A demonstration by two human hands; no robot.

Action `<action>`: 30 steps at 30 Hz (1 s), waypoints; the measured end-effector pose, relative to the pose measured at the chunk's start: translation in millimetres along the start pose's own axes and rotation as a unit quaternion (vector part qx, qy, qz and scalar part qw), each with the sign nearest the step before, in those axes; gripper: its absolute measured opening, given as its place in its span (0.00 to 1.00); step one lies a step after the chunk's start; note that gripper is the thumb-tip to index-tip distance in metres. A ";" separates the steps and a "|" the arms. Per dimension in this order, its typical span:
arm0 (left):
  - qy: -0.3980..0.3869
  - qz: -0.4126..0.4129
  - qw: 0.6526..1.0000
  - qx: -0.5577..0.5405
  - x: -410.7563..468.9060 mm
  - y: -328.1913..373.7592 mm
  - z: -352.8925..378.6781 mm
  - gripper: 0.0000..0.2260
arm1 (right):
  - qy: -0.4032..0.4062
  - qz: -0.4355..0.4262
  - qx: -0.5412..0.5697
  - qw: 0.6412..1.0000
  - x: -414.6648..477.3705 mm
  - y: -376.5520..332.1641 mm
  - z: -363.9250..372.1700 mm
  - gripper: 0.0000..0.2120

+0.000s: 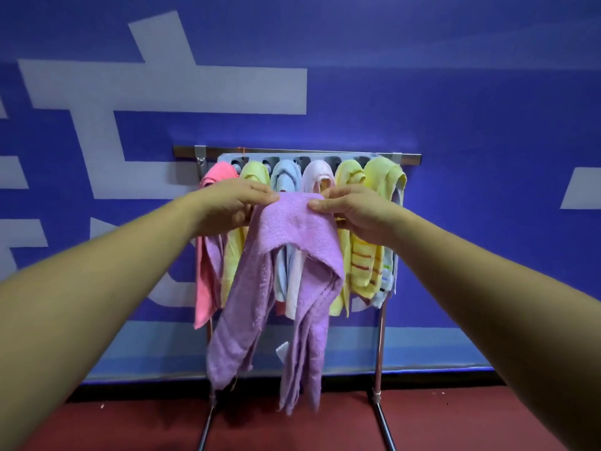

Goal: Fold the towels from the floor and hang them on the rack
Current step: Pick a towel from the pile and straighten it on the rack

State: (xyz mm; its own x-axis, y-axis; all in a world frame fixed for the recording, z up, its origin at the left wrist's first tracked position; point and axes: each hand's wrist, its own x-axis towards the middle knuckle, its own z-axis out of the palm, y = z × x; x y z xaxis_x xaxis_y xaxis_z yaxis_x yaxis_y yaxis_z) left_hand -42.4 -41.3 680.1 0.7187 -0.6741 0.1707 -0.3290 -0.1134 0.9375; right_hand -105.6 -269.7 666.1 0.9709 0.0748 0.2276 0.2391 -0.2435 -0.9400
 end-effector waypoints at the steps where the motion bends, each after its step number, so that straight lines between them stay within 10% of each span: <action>1: 0.011 0.009 0.999 0.045 10.2 4.3 -8.7 0.05 | 0.019 -0.018 -0.039 0.999 11.3 -5.0 -3.3 0.08; 6: 0.087 0.072 0.958 0.265 68.2 17.1 -49.6 0.05 | 0.080 -0.051 -0.158 0.983 66.5 -25.7 -15.2 0.10; 21: 0.298 0.043 0.823 0.481 204.8 -15.3 -97.4 0.05 | 0.276 -0.149 -0.380 0.870 227.4 4.5 -18.7 0.08; 27: 0.285 0.145 0.765 0.559 198.2 -42.4 -94.0 0.08 | 0.285 -0.185 -0.591 0.732 220.4 21.2 -26.4 0.08; 30: 0.257 0.172 0.799 0.515 178.8 -44.4 -85.3 0.05 | 0.216 -0.224 -0.631 0.711 199.6 20.1 -20.1 0.10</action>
State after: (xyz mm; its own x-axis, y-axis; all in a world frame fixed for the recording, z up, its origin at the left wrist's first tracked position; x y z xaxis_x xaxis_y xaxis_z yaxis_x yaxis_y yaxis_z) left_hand 153.0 -94.6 694.9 0.5466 -0.4357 0.7151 -0.7011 -0.7051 0.1063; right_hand 93.3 -279.1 697.7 0.6420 0.1800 0.7453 0.0833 -0.9827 0.1656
